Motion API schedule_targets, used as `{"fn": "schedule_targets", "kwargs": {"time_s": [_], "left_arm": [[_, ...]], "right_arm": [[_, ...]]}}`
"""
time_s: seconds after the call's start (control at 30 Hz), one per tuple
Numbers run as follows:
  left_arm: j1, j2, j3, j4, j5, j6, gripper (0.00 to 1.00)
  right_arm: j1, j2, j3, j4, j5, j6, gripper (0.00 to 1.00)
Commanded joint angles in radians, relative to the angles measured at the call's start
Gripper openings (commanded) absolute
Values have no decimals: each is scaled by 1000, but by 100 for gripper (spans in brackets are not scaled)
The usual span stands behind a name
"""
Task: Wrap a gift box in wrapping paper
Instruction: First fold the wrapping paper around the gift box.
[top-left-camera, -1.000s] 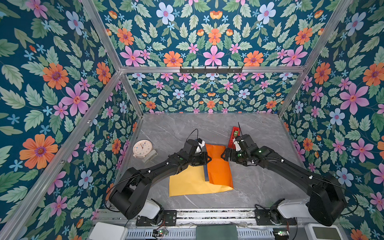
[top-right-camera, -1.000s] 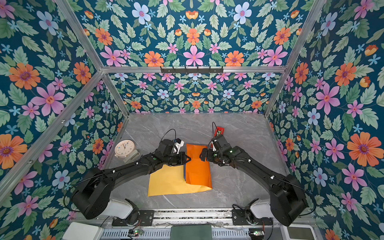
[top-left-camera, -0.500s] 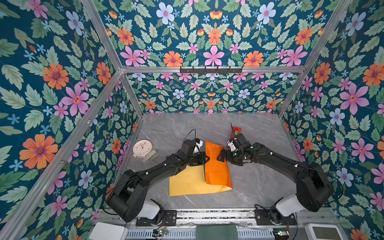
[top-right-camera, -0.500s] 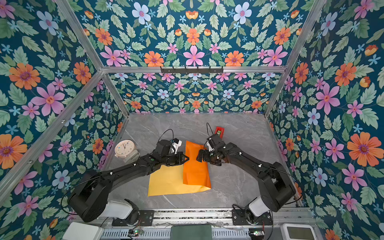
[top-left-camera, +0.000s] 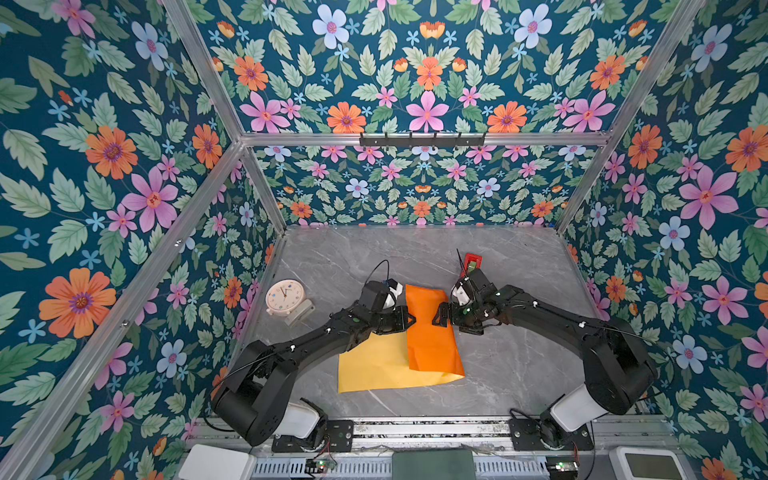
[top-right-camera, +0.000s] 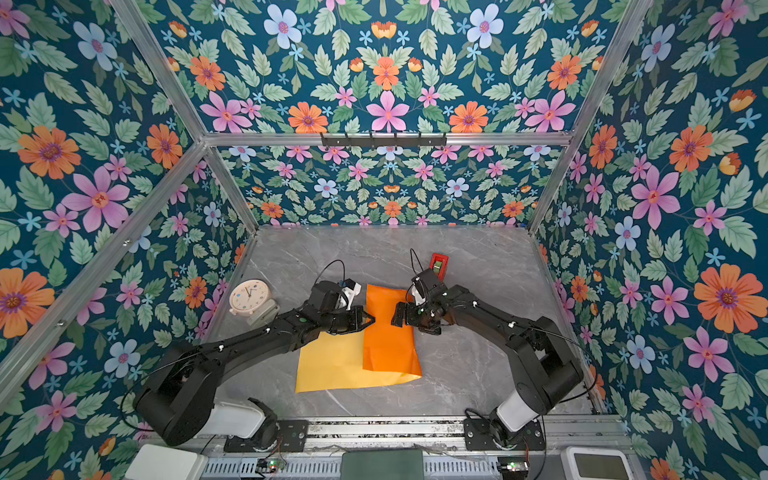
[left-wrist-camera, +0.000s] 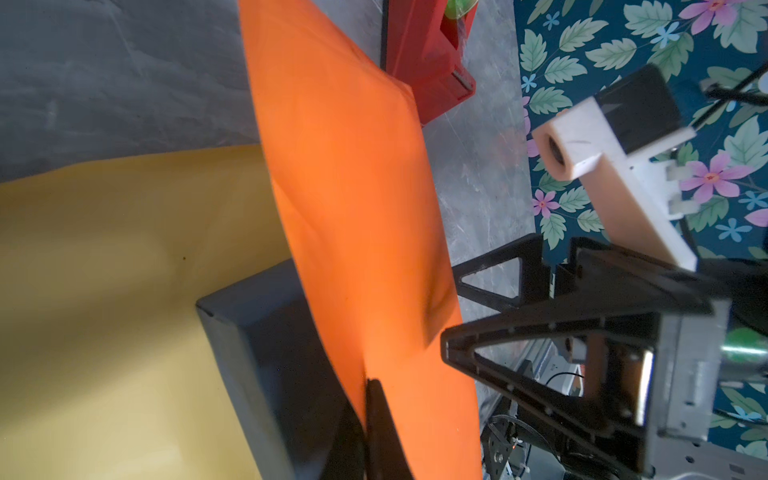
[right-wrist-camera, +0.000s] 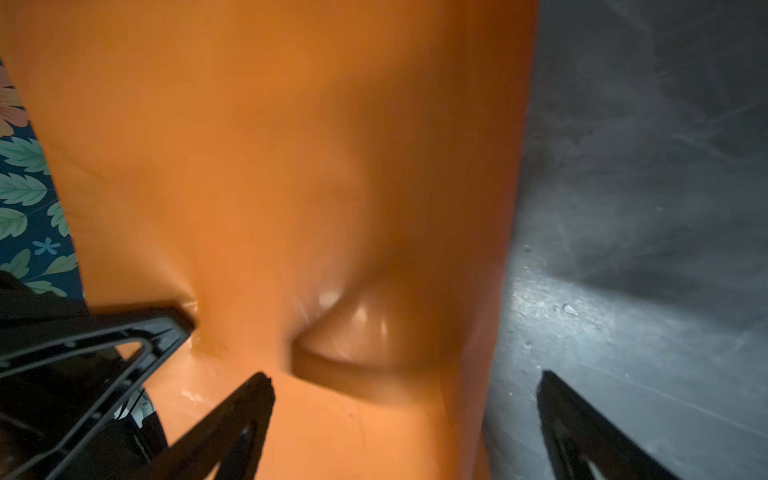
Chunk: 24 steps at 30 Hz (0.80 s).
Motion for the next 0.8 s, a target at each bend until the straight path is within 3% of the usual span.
{"fn": "schedule_targets", "kwargs": {"time_s": [0.0, 0.37, 0.43, 0.57, 0.77], "left_arm": [[1, -7, -5, -10, -7, 14, 0], [3, -29, -7, -82, -76, 45, 4], [3, -37, -8, -101, -91, 46, 13], [2, -58, -11, -135, -112, 40, 42], [-6, -30, -12, -121, -45, -3, 60]], "right_arm": [[0, 9, -2, -4, -12, -19, 99], [0, 51, -25, -3, -31, -21, 97], [0, 54, -30, -3, -30, -21, 97], [1, 58, -39, 0, -31, -16, 97], [1, 62, -44, 5, -34, -13, 97]]}}
